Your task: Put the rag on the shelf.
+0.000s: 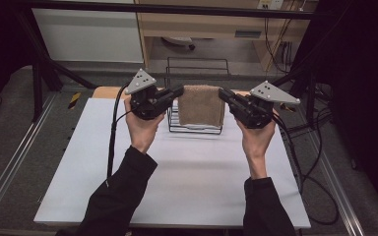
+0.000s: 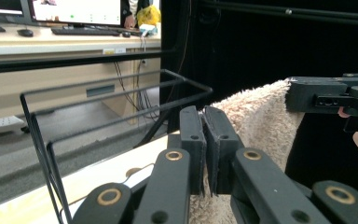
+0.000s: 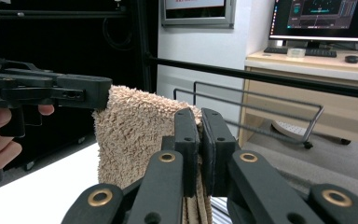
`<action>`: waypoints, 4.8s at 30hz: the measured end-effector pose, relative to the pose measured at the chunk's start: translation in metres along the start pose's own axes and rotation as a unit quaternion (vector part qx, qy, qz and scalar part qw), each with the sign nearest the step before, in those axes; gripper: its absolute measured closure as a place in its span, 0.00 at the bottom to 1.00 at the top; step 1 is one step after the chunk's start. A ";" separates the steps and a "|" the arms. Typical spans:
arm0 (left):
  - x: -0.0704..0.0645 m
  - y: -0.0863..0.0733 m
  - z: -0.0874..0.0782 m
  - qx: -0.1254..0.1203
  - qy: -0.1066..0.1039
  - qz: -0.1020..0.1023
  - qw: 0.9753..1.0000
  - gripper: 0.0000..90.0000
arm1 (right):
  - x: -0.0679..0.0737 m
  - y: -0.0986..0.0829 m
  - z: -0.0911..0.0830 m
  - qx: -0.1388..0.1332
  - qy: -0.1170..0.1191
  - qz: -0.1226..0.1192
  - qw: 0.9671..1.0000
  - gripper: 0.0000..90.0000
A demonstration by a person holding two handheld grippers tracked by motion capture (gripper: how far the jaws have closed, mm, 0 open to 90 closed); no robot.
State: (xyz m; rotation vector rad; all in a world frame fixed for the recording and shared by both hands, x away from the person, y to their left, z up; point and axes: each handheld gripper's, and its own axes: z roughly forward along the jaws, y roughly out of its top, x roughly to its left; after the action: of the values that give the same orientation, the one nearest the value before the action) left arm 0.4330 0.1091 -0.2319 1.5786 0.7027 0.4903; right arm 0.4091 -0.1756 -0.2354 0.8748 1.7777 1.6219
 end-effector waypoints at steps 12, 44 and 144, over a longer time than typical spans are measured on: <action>0.007 0.023 0.003 -0.018 0.008 0.008 1.000 0.96 | -0.003 0.022 0.009 -0.012 -0.007 -0.011 1.000 0.96; 0.033 0.071 0.016 -0.046 0.030 0.010 0.998 0.96 | -0.016 0.067 0.042 -0.054 -0.013 -0.019 0.998 0.95; 0.049 0.006 0.040 0.073 0.000 0.025 0.997 0.91 | -0.040 0.000 0.062 0.052 0.012 -0.028 0.998 0.94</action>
State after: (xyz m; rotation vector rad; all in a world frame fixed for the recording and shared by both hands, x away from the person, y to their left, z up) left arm 0.4959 0.1137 -0.2359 1.7362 0.7130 0.4842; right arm 0.4819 -0.1687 -0.2417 0.8483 1.9014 1.5214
